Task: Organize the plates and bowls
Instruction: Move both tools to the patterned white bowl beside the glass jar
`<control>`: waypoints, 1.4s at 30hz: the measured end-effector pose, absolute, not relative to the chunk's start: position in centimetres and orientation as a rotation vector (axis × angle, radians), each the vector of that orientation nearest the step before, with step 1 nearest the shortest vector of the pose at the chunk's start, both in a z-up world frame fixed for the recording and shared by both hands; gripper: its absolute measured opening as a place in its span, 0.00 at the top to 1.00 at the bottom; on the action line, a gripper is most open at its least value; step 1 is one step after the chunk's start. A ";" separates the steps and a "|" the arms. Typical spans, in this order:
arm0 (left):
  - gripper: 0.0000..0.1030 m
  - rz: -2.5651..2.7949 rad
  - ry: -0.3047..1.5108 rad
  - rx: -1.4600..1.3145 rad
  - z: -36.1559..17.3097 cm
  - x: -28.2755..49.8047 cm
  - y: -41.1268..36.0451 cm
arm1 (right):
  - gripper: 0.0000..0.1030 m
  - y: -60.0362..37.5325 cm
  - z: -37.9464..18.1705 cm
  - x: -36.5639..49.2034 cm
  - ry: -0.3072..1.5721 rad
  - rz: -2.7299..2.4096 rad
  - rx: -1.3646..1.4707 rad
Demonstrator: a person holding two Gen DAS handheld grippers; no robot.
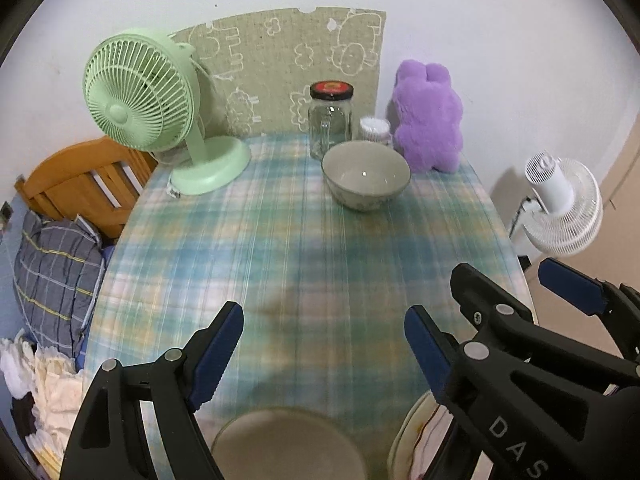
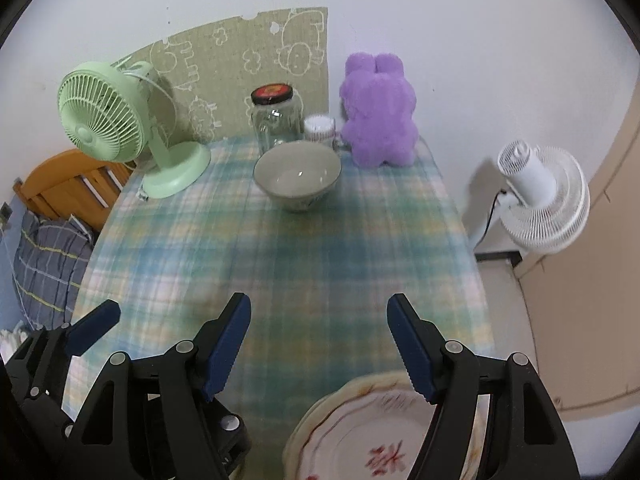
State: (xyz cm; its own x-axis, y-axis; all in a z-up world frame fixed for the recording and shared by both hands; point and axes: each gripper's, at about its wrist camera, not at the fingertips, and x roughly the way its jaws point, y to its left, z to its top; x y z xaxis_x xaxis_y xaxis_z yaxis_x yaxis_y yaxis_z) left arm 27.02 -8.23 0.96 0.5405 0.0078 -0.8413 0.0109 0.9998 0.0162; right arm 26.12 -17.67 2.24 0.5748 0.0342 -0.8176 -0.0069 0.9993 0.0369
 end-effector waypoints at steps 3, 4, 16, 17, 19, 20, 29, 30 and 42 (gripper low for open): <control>0.18 0.023 0.988 0.009 1.2 28.6 -9.5 | 0.28 -19.1 2.6 27.9 0.943 0.057 0.019; 0.18 0.032 0.985 0.005 1.3 29.1 -9.8 | 0.28 -19.4 2.6 28.3 0.939 0.062 0.019; 0.18 0.101 0.940 -0.007 1.1 36.2 -11.8 | 0.28 -22.2 3.0 35.9 0.887 0.099 0.020; 0.18 0.107 0.936 -0.006 1.0 36.9 -11.8 | 0.28 -22.3 2.9 36.8 0.884 0.102 0.029; 0.18 0.114 0.928 0.002 0.6 38.1 -11.8 | 0.28 -22.4 2.7 38.0 0.881 0.105 0.040; 0.18 0.119 0.925 0.008 0.4 38.8 -11.9 | 0.28 -22.4 2.6 38.8 0.879 0.105 0.040; 0.26 0.163 0.941 -0.015 -2.4 44.8 -11.2 | 0.34 -22.0 0.1 45.0 0.888 0.092 0.066; 0.27 0.164 0.942 -0.015 -2.7 45.3 -11.3 | 0.34 -22.0 -0.1 45.5 0.890 0.091 0.071; 0.53 0.144 1.025 -0.001 -7.7 49.9 -10.9 | 0.55 -20.8 -4.7 51.2 0.964 0.131 0.076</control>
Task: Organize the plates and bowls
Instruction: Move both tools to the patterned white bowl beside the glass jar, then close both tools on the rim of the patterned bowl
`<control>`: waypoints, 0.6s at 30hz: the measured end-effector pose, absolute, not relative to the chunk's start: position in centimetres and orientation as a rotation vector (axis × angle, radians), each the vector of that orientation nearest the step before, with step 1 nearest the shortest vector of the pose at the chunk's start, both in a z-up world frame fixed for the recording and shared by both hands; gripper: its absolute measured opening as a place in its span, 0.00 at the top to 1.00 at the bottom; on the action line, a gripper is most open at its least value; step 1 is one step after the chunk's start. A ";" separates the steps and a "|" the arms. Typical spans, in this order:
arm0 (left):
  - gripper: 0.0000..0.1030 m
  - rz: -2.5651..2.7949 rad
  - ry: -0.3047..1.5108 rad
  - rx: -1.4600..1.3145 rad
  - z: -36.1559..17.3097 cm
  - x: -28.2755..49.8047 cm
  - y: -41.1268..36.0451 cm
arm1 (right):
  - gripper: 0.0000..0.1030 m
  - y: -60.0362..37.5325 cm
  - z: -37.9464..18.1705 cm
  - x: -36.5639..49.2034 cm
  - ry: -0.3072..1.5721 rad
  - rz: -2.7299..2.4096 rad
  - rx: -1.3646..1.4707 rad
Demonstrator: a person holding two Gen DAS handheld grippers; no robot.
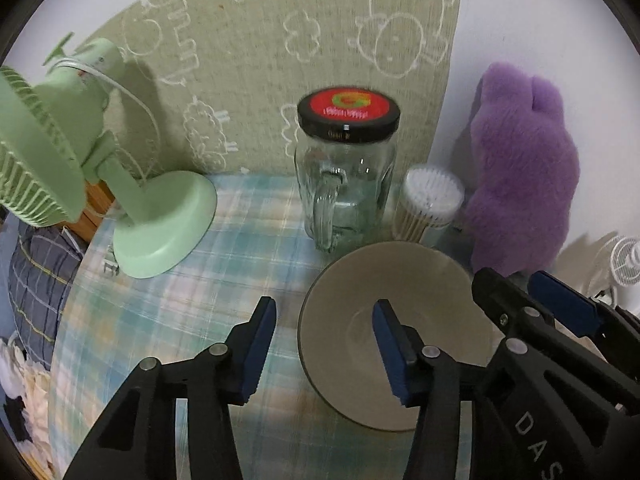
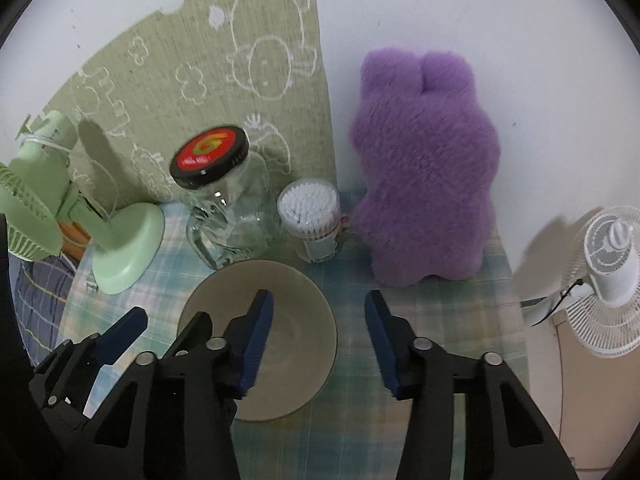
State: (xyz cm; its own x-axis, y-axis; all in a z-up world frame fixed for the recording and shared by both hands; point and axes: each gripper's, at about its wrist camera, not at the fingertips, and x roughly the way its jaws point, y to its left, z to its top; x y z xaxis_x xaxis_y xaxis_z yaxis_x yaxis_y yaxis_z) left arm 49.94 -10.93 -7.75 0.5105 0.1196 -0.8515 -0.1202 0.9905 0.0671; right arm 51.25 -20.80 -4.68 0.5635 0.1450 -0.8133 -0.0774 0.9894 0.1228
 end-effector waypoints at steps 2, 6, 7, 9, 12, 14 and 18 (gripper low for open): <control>0.57 0.148 1.041 0.007 -8.5 50.2 -10.9 | 0.58 -20.6 -5.6 51.8 0.983 0.130 0.074; 0.69 0.149 1.071 0.002 -9.7 50.4 -10.6 | 0.73 -20.5 -7.2 52.6 1.016 0.132 0.090; 0.69 0.150 1.076 0.000 -9.9 50.4 -10.5 | 0.77 -20.5 -7.6 52.8 1.024 0.131 0.091; 0.72 0.141 1.091 -0.015 -10.2 50.5 -10.4 | 0.84 -20.4 -7.9 52.9 1.022 0.125 0.082; 0.74 0.144 1.096 -0.024 -10.3 50.6 -10.2 | 0.90 -20.2 -7.9 53.0 1.015 0.121 0.063; 0.74 0.152 1.100 -0.022 -10.4 50.7 -10.2 | 0.90 -20.0 -8.0 53.1 1.013 0.114 0.055; 0.74 0.157 1.087 0.015 -10.4 50.6 -10.6 | 0.90 -20.0 -8.4 53.3 1.020 0.091 0.033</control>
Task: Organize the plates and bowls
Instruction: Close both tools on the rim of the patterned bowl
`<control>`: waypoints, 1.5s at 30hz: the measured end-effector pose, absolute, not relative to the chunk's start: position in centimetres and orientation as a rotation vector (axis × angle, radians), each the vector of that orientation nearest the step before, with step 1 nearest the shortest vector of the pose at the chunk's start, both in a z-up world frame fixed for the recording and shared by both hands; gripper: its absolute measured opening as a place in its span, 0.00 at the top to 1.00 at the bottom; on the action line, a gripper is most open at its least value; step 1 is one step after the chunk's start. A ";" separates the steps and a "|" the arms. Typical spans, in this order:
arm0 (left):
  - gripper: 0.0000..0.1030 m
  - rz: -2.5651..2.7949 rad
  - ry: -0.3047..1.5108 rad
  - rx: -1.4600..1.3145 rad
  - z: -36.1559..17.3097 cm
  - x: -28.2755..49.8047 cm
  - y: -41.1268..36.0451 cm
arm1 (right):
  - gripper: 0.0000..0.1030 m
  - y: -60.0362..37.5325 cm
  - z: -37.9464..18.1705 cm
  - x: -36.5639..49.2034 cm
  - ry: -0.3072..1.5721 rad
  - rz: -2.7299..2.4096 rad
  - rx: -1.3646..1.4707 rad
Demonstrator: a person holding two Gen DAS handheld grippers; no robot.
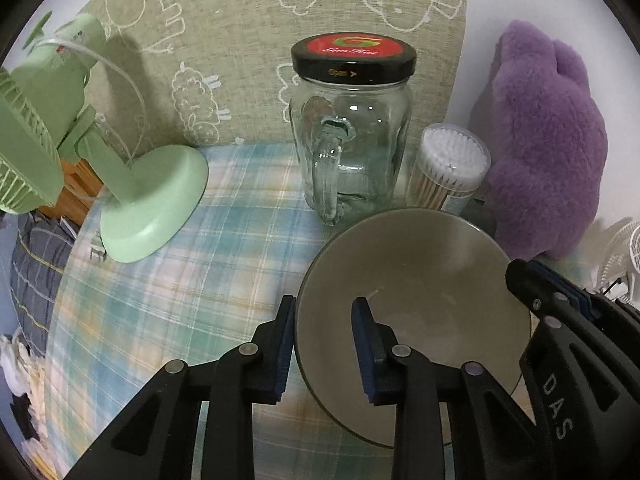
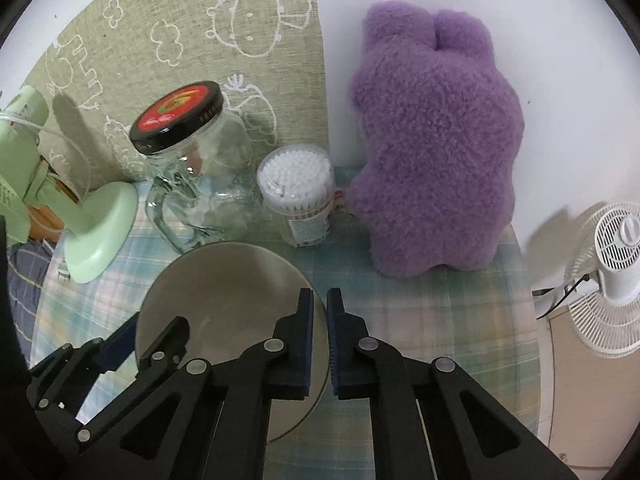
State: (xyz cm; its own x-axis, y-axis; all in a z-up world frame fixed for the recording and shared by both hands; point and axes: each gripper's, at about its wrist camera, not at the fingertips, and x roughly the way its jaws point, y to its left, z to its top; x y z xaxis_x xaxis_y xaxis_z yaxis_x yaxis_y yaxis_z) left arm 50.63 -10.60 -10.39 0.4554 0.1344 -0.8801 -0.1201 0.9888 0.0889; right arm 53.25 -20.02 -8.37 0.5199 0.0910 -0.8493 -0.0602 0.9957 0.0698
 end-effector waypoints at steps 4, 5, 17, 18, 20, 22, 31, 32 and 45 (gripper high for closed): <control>0.74 0.149 1.091 0.004 -10.5 50.8 -10.4 | 0.90 -20.5 -8.7 53.3 1.027 0.087 0.042; 0.74 0.146 1.099 0.001 -10.7 50.9 -10.4 | 0.90 -20.4 -8.7 53.4 1.026 0.084 0.036; 0.86 0.119 1.097 0.033 -11.0 51.0 -11.2 | 0.90 -21.0 -9.7 53.6 1.039 0.049 0.040; 0.87 0.119 1.095 0.033 -10.9 51.0 -11.2 | 0.90 -21.1 -9.7 53.6 1.040 0.047 0.038; 0.88 0.120 1.096 0.029 -10.9 50.9 -11.1 | 0.90 -21.2 -9.8 53.6 1.041 0.044 0.043; 0.88 0.116 1.101 0.025 -10.8 50.7 -11.1 | 0.90 -21.1 -9.7 53.4 1.043 0.038 0.044; 0.91 0.091 1.068 0.026 -8.8 49.4 -11.8 | 0.98 -21.5 -7.8 51.8 1.026 0.058 0.076; 0.91 0.097 1.075 0.046 -8.9 49.4 -12.0 | 0.98 -21.5 -7.6 51.7 1.018 0.050 0.067; 0.58 0.174 1.123 0.095 -11.0 49.8 -11.7 | 0.73 -22.6 -9.6 51.7 1.071 0.017 0.053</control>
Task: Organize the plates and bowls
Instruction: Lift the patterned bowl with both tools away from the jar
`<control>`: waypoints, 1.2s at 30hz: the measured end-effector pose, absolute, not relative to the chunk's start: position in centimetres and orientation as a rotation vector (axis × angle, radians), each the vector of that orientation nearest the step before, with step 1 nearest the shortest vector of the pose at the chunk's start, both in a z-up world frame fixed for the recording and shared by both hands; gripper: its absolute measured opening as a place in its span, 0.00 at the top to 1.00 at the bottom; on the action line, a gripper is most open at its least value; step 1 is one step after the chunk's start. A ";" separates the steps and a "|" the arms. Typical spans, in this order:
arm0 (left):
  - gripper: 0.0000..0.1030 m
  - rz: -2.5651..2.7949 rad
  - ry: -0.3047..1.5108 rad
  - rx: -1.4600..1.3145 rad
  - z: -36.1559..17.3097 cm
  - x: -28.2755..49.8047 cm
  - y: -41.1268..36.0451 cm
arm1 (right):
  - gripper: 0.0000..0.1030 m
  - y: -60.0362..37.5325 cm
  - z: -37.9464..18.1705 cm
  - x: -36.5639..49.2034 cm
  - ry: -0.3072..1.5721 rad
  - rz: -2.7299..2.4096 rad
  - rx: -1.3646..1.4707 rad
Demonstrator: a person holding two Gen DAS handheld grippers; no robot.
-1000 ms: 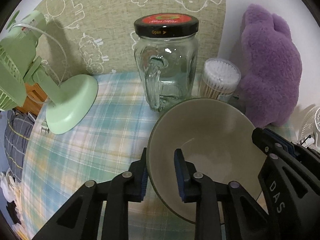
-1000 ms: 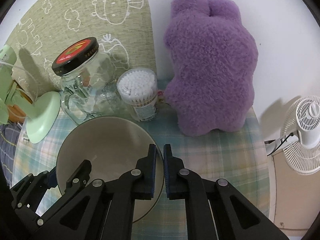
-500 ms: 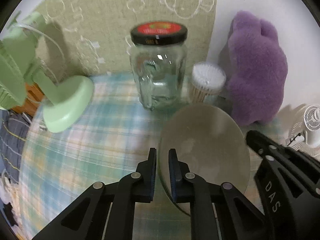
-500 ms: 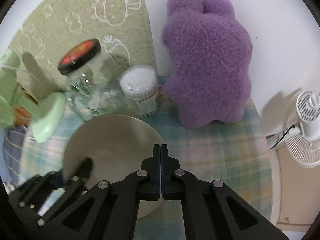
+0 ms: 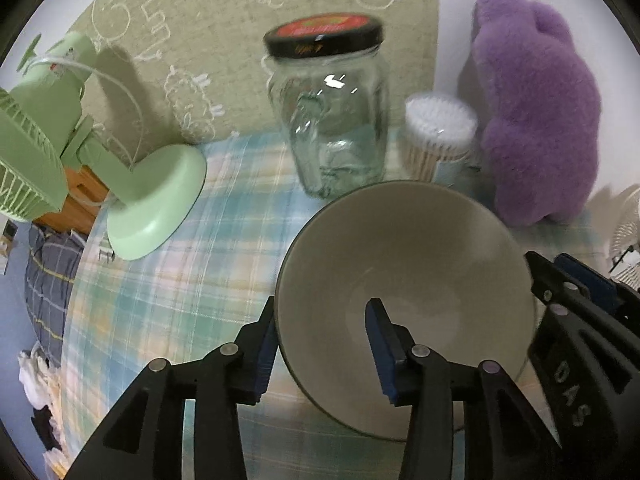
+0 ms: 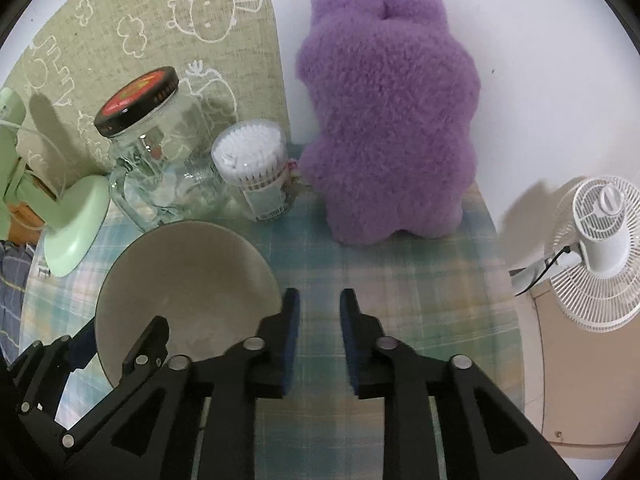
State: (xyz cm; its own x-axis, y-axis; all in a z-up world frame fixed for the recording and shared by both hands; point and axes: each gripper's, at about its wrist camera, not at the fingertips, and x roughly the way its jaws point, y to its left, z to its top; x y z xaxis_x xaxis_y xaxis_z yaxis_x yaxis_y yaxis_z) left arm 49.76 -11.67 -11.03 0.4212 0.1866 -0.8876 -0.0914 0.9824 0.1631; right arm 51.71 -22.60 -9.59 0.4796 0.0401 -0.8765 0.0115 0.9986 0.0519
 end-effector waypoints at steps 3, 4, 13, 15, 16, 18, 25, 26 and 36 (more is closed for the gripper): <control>0.55 0.169 1.103 0.084 -10.9 49.9 -11.3 | 0.64 -22.8 -9.7 51.9 1.061 0.016 0.068; 0.52 0.158 1.100 0.089 -10.9 50.1 -11.5 | 0.62 -22.9 -9.6 51.9 1.057 0.011 0.071; 0.46 0.161 1.098 0.092 -11.0 50.3 -11.6 | 0.44 -23.9 -8.7 52.2 1.015 0.031 0.124; 0.46 0.163 1.101 0.090 -11.1 50.3 -11.5 | 0.44 -23.4 -8.6 52.3 1.012 0.050 0.131; 0.46 0.160 1.105 0.089 -11.2 50.3 -11.5 | 0.44 -23.2 -8.7 52.3 1.015 0.059 0.135; 0.48 0.149 1.118 0.085 -11.6 50.4 -11.5 | 0.44 -22.9 -8.8 52.4 1.020 0.073 0.144; 0.67 0.149 1.143 0.022 -12.3 50.7 -10.6 | 0.77 -21.4 -10.8 53.0 1.085 0.129 0.144; 0.71 0.148 1.149 0.008 -12.5 50.8 -10.4 | 0.80 -21.2 -11.0 53.0 1.090 0.139 0.146; 0.79 0.143 1.162 0.000 -12.1 50.3 -9.9 | 0.84 -20.3 -11.2 52.8 1.088 0.131 0.118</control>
State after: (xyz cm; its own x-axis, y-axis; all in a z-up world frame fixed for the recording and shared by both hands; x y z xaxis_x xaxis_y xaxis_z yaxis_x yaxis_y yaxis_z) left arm 50.33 -9.95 -12.11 0.3892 0.1124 -0.9143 -0.1120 0.9909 0.0741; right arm 52.79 -20.28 -11.19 0.4576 0.1641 -0.8739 -0.0478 0.9859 0.1601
